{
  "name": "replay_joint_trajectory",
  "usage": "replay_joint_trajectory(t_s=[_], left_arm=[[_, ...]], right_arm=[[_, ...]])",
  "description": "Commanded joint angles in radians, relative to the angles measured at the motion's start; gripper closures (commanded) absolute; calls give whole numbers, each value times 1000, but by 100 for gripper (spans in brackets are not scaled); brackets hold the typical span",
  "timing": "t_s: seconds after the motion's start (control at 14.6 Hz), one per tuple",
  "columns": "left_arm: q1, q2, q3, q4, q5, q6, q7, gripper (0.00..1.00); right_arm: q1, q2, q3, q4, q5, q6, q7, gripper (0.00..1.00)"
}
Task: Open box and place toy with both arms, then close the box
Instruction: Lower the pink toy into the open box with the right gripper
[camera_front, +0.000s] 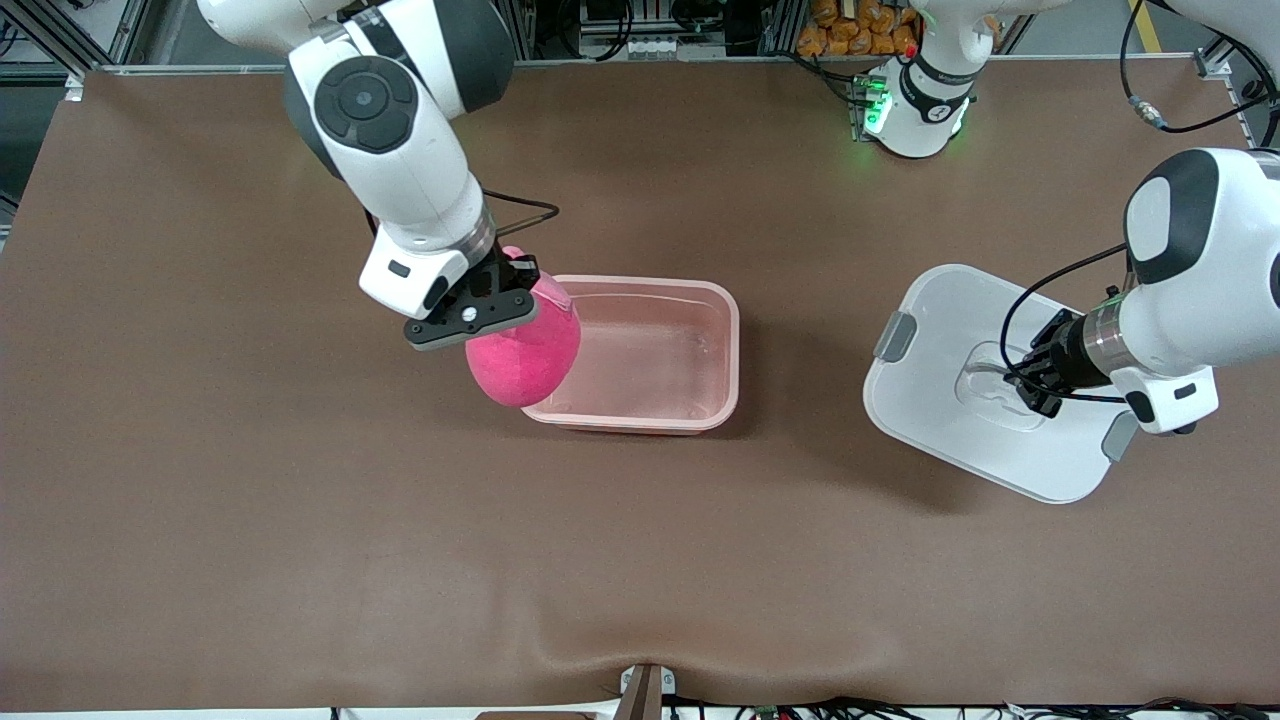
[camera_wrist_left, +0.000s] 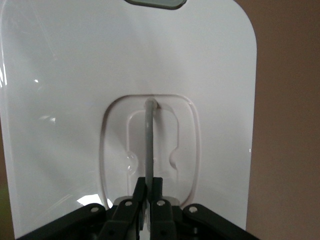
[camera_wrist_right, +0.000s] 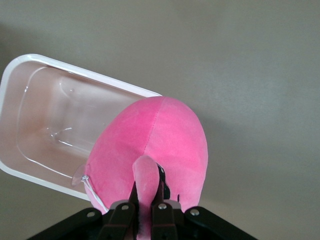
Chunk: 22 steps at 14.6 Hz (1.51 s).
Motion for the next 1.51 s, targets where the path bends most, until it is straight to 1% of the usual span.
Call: replay_joint_trajectory(t_s=[0.0,0.27,0.55,0.82,1.24,1.44], left_arm=[[8,-9,-3,-9,-17,7,4,100],[20,-18,-4,-10,-20,10,-19,100],[17,-14,-3,-10,-17,22,-108,100],[8,-11,-6,-7,-5,102,-265,100],[-5,-11,-7,-2,5,179,-322,100],[-23,-12,-6,1,9,185,-333,100]], right_arm=[[42,57,-11,94,-20,-33,81,100],[45,85,-12,118,-20,-28,88,100],[66,102,-12,118,-39,-28,89,100],[81,126,-11,117,-57,-27,88,100],[98,157,-11,117,-57,-13,86,100],[105,171,-11,117,-57,-8,82,100]])
